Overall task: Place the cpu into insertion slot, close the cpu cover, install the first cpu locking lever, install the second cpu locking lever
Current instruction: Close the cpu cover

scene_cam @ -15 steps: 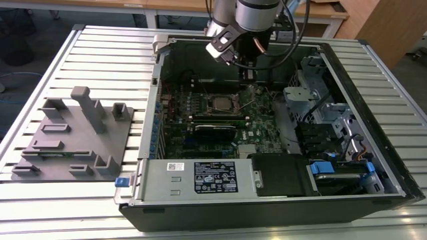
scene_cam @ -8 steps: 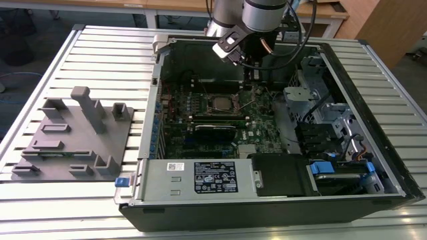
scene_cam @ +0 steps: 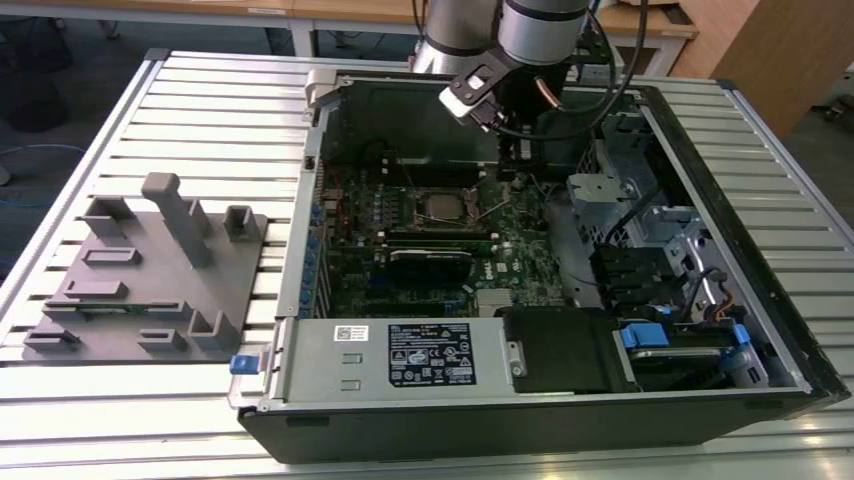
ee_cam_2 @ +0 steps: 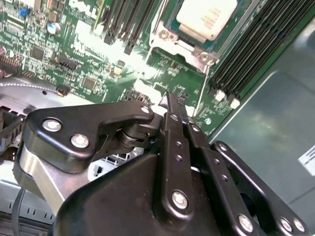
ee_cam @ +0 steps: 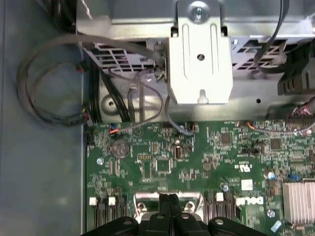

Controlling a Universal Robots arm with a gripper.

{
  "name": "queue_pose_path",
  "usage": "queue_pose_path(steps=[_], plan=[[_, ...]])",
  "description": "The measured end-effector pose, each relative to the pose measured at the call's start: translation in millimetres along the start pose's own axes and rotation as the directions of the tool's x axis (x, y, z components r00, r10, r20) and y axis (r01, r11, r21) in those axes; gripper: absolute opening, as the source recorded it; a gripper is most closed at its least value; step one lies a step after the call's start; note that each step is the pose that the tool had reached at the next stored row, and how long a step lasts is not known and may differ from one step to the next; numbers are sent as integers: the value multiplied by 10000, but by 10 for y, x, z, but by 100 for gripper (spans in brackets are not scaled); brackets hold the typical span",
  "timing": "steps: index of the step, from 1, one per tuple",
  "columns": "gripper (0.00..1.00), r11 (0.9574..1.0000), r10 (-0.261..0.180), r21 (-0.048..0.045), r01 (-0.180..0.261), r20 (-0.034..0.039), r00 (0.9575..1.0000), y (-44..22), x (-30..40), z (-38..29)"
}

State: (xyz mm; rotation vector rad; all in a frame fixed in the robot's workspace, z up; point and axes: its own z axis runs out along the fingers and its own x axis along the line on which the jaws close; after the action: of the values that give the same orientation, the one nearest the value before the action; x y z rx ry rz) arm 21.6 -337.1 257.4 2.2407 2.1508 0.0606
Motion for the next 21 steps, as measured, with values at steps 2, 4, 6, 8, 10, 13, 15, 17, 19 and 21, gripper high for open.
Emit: queue_pose_path(steps=[2,4,6,8,10,13,15,17,19,21], plan=[[10,10000,1,0,-1,1,10000,33,1,2],[10,10000,0,0,0,0,10000,68,3,4],[10,10000,0,0,0,1,10000,105,4,6],[10,10000,1,0,-1,0,10000,137,5,9],[10,10000,0,0,0,1,10000,166,7,10],[10,10000,0,0,0,0,10000,211,9,14],[10,10000,1,0,-1,1,10000,237,10,16],[10,10000,0,0,0,1,10000,247,10,25],[10,10000,1,1,-1,2,10000,245,10,56],[10,10000,1,0,-1,1,10000,243,10,88]])
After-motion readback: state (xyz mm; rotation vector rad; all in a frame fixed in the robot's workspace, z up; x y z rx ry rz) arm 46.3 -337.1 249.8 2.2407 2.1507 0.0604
